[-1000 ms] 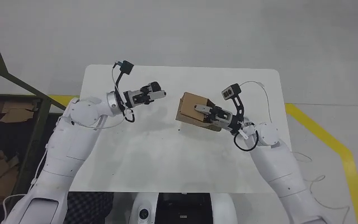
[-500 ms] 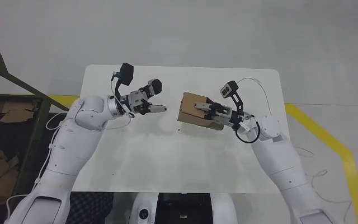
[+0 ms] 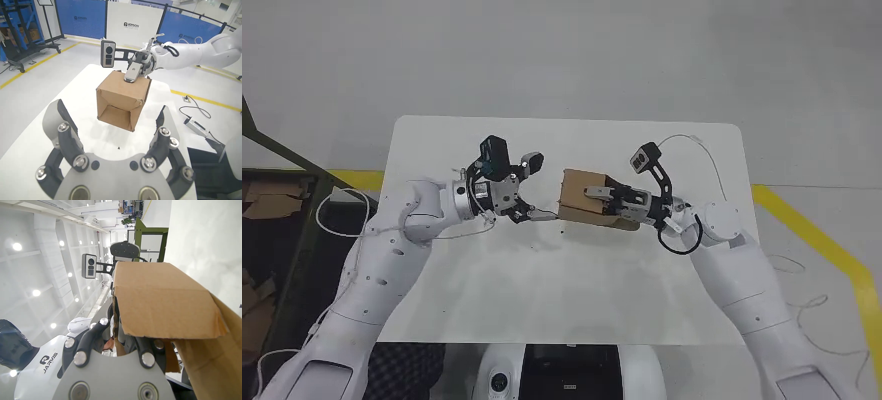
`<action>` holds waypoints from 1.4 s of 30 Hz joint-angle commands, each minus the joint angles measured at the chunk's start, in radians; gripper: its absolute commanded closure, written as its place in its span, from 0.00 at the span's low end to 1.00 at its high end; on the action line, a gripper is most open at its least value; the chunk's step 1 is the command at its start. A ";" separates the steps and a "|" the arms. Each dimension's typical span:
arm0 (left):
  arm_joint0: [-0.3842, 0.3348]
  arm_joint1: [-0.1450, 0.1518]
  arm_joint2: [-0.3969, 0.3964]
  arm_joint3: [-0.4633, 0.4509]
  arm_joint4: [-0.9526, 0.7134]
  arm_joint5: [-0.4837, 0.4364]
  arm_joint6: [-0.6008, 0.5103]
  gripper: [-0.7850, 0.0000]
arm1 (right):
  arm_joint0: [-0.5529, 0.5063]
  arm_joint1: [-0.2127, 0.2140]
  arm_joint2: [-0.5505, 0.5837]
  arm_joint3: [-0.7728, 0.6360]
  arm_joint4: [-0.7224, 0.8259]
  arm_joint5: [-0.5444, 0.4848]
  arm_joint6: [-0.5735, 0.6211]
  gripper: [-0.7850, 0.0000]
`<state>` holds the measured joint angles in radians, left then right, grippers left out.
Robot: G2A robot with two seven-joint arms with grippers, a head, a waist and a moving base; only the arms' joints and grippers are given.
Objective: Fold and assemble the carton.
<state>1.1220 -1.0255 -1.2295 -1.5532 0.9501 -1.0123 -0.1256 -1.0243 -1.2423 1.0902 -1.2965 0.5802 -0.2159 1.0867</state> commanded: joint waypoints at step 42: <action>-0.023 0.005 0.117 0.081 0.212 0.000 0.218 0.00 | 0.028 -0.010 -0.073 0.003 -0.125 -0.007 -0.026 1.00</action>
<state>1.1000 -1.0216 -1.1165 -1.4736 1.1626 -1.0123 0.0880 -0.9975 -1.2521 1.0190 -1.2951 0.4566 -0.2247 1.0588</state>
